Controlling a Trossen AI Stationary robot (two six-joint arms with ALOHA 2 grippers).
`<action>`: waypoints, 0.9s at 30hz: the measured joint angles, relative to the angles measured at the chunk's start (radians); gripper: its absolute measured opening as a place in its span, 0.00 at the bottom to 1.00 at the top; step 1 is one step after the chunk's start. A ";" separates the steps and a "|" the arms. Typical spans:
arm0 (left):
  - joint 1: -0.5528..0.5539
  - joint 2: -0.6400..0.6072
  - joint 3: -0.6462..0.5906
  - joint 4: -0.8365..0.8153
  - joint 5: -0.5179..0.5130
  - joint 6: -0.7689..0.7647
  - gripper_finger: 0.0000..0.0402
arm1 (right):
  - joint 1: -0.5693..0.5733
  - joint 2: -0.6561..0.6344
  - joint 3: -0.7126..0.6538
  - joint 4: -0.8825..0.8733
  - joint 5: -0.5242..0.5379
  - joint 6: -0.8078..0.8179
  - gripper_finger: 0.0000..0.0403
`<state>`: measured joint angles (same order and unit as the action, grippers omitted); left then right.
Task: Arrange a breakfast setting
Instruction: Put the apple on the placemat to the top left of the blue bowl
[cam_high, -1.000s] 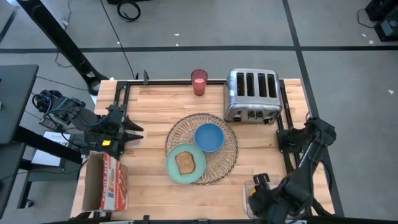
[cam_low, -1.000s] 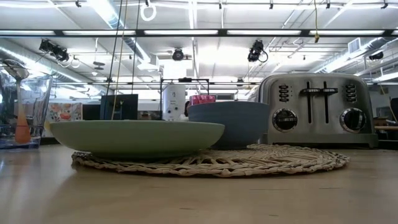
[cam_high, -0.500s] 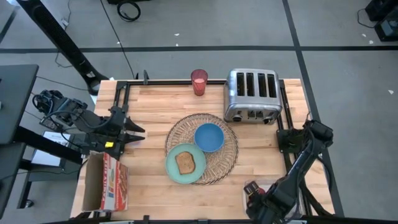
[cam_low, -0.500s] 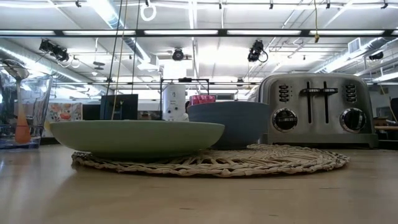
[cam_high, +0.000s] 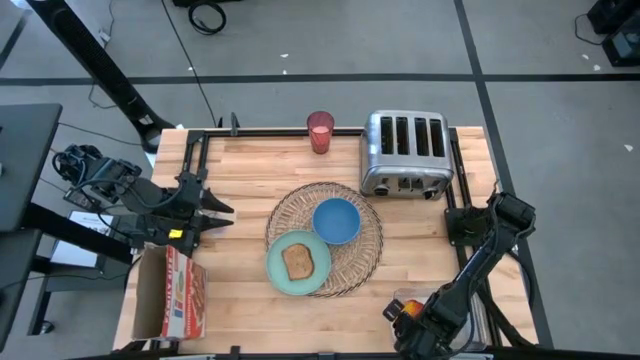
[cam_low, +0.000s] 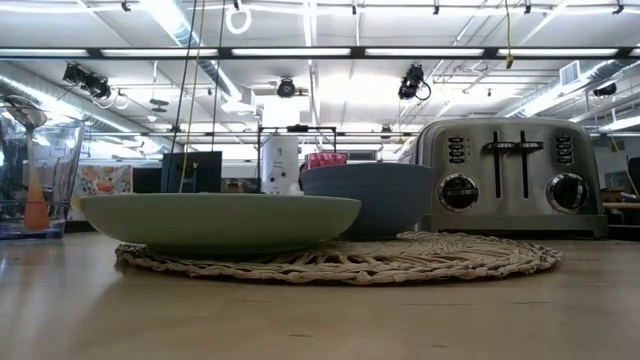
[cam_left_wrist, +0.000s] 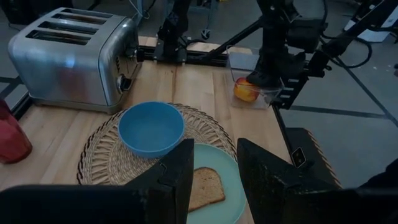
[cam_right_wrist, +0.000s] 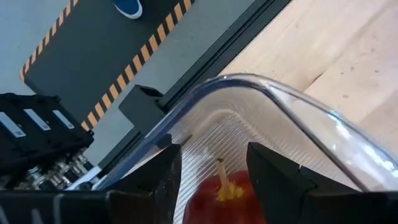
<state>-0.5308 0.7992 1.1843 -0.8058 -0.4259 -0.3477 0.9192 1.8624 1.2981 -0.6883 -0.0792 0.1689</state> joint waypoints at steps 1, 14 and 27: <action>0.000 0.000 0.000 0.000 0.000 0.000 0.32 | 0.000 0.000 -0.014 0.016 0.000 0.000 0.47; 0.000 0.000 0.000 0.000 0.000 0.002 0.32 | 0.000 -0.001 -0.083 -0.004 0.025 -0.202 0.44; 0.000 0.000 0.000 0.000 -0.001 0.000 0.32 | -0.011 0.001 -0.050 -0.168 0.061 -0.143 0.26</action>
<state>-0.5304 0.7994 1.1843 -0.8059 -0.4269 -0.3481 0.9083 1.8629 1.2481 -0.8563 -0.0181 0.0255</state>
